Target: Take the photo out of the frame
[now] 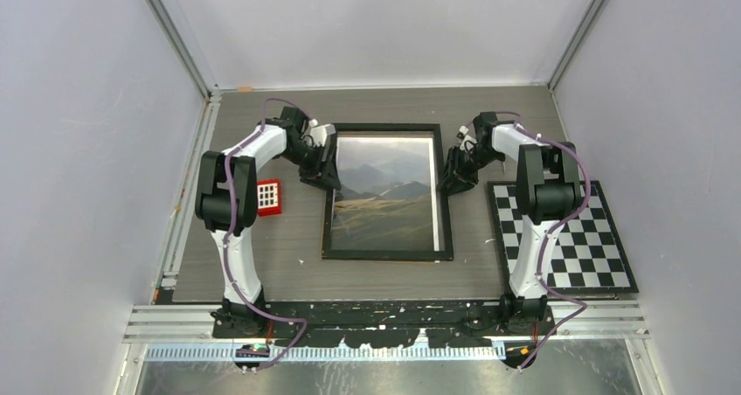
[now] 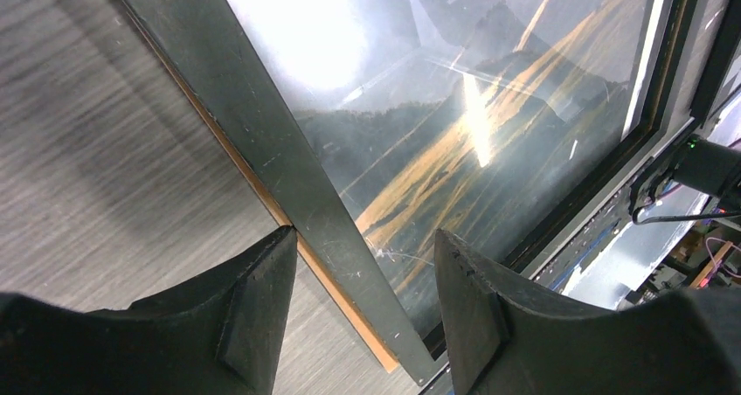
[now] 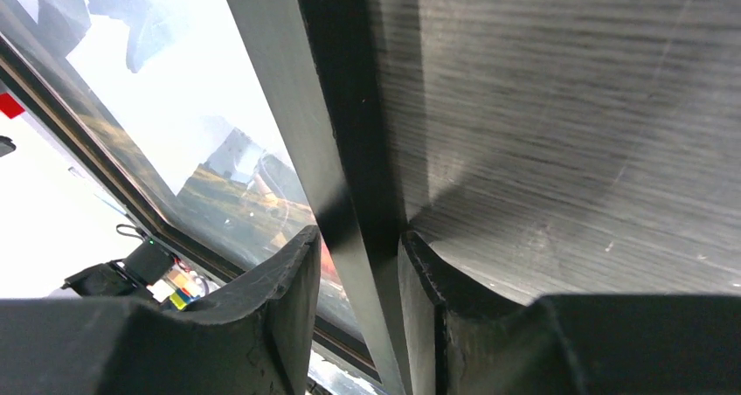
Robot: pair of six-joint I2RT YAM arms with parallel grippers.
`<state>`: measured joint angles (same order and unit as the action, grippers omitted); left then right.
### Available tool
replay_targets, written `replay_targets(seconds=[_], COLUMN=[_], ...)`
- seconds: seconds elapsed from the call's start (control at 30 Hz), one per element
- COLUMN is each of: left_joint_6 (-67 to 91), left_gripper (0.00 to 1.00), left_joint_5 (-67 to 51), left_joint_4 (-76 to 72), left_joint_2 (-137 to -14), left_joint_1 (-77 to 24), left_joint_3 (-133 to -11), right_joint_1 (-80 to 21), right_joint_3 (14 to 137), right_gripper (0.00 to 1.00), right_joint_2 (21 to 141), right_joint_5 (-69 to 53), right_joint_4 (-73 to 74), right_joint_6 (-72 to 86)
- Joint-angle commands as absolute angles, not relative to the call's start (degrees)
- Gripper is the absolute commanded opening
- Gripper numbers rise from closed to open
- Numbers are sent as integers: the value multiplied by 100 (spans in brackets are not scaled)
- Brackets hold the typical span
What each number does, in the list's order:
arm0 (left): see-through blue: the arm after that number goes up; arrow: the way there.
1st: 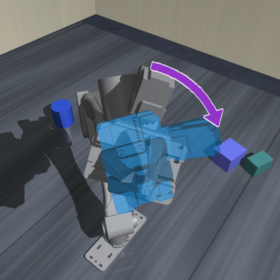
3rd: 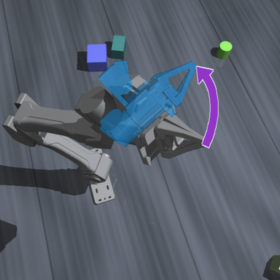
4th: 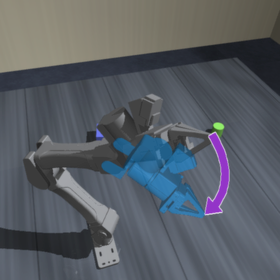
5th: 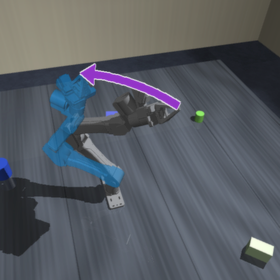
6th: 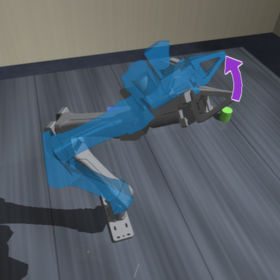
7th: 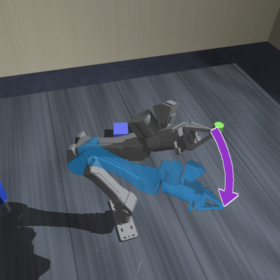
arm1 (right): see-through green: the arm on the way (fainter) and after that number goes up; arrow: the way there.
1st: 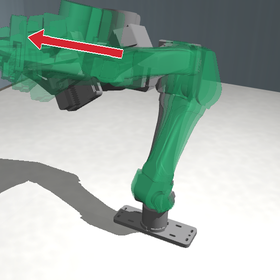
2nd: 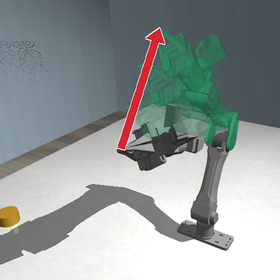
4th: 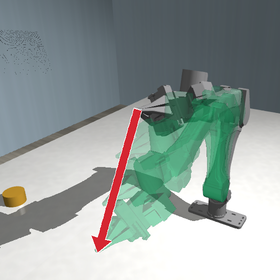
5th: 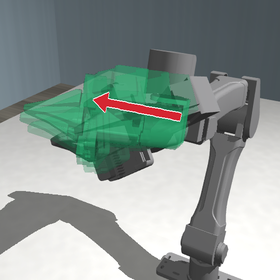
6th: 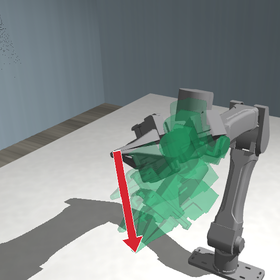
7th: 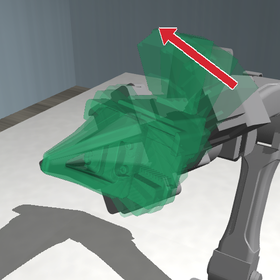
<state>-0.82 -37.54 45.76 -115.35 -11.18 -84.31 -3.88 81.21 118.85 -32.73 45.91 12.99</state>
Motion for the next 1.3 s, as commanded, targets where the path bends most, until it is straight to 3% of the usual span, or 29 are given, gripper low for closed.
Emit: replay_targets(seconds=[0.0,0.67,0.97,1.1,1.27], left_joint_6=[145,130,125,83,-605], left_gripper=[60,60,65,74,84], left_joint_5=[-3874,-3510,-3401,-3567,-3823], left_joint_4=[4338,4259,4201,4299,4113], left_joint_2=[-11772,-12382,-12319,-12146,-11122], left_joint_1=[-1143,-1109,-937,-825,-809], left_joint_3=[-8780,-9646,-9864,-9903,-9050], right_joint_1=[-419,-412,-405,-389,-364], right_joint_3=[8470,8859,9082,9105,8584], right_gripper=[42,46,60,68,76], right_joint_2=[11971,12335,12243,11976,11132], right_joint_5=[-3305,-2903,-2735,-2778,-3007], right_joint_4=[4448,4167,4186,4329,4333], right_joint_6=[1450,1626,1497,1253,572])
